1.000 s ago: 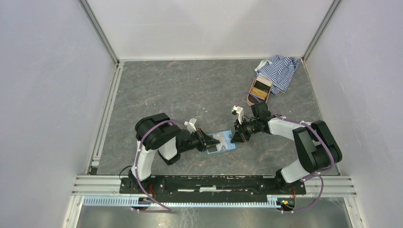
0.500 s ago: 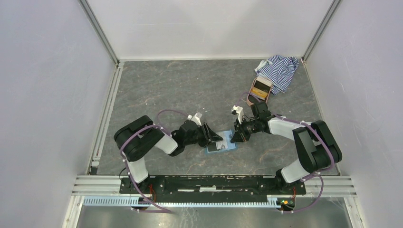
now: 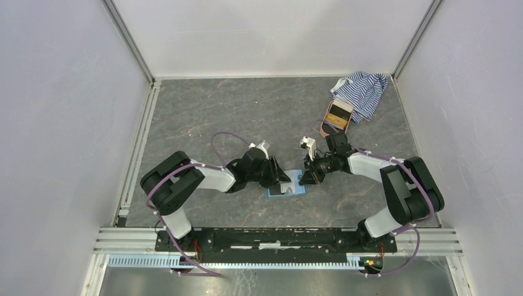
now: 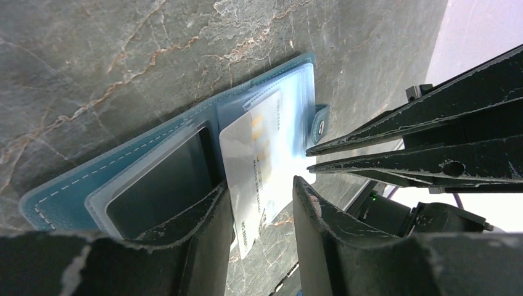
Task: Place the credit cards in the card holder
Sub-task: Insert the credit card into the card holder.
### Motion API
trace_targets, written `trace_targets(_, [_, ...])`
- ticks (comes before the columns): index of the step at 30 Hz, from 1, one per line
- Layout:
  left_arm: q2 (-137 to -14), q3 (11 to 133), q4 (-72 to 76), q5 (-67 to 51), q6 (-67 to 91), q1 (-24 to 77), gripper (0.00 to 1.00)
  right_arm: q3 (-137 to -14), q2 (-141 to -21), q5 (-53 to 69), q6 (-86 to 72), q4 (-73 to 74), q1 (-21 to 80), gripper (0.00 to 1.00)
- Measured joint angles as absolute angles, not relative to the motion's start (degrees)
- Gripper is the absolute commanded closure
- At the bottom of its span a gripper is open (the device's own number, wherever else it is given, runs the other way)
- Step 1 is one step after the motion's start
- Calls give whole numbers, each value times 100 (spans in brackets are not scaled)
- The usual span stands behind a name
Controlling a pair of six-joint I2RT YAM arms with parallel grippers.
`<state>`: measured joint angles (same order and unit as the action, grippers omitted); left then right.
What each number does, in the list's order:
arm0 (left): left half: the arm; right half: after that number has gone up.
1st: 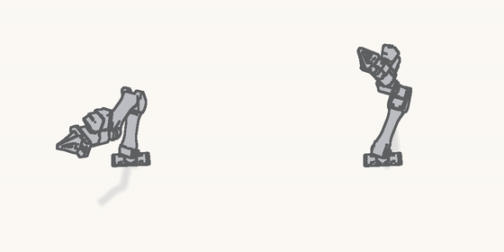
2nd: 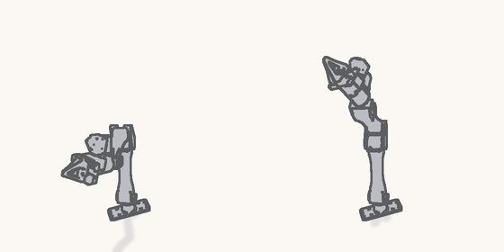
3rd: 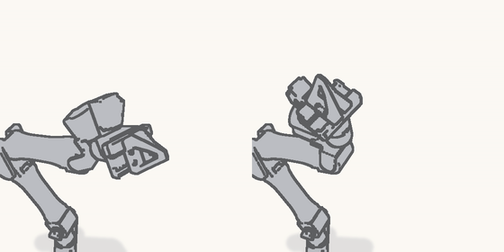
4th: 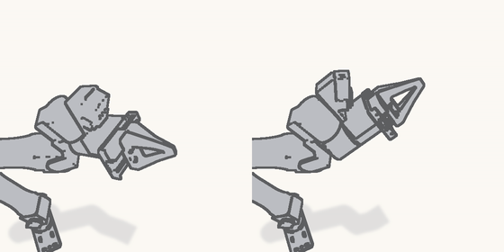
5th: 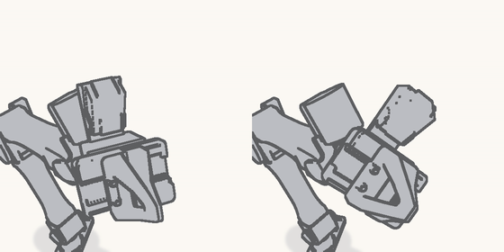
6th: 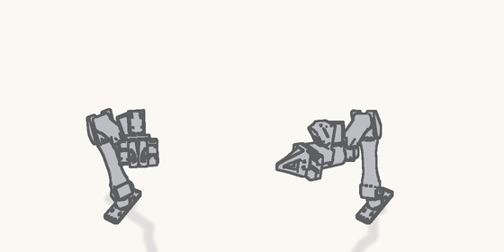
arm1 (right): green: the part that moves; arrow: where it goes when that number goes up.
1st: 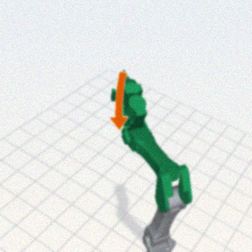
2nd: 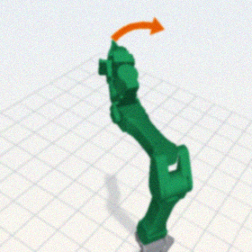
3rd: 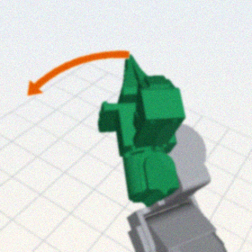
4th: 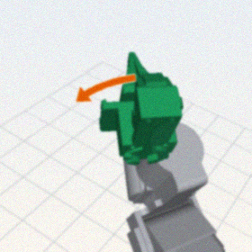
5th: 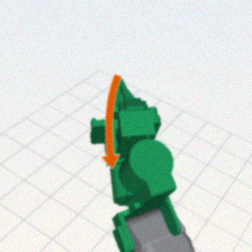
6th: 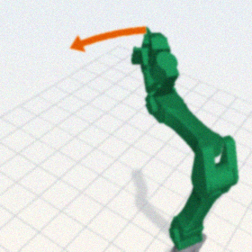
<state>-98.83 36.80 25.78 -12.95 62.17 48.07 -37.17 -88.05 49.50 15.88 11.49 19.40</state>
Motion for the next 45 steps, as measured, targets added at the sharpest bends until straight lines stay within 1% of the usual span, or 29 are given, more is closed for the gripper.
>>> trace_targets(9, [-9883,4222,1643,-1074,6023,5028,52,-3717,-8803,4952,1588,1149,1940,82])
trace_targets(16, [-9885,4506,1090,-760,5986,5240,54,-3717,-8766,5017,1590,1149,1940,82])
trace_targets(22, [-9880,4571,952,-604,5972,5258,53,-3717,-8746,5118,1581,1146,1940,82])
trace_targets(29, [-9880,4622,904,-609,5885,5258,53,-3715,-8812,5784,1282,954,1940,82])
trace_targets(45, [-9880,4584,1092,-628,5922,5258,52,-3577,-9144,5776,1028,725,1940,83])
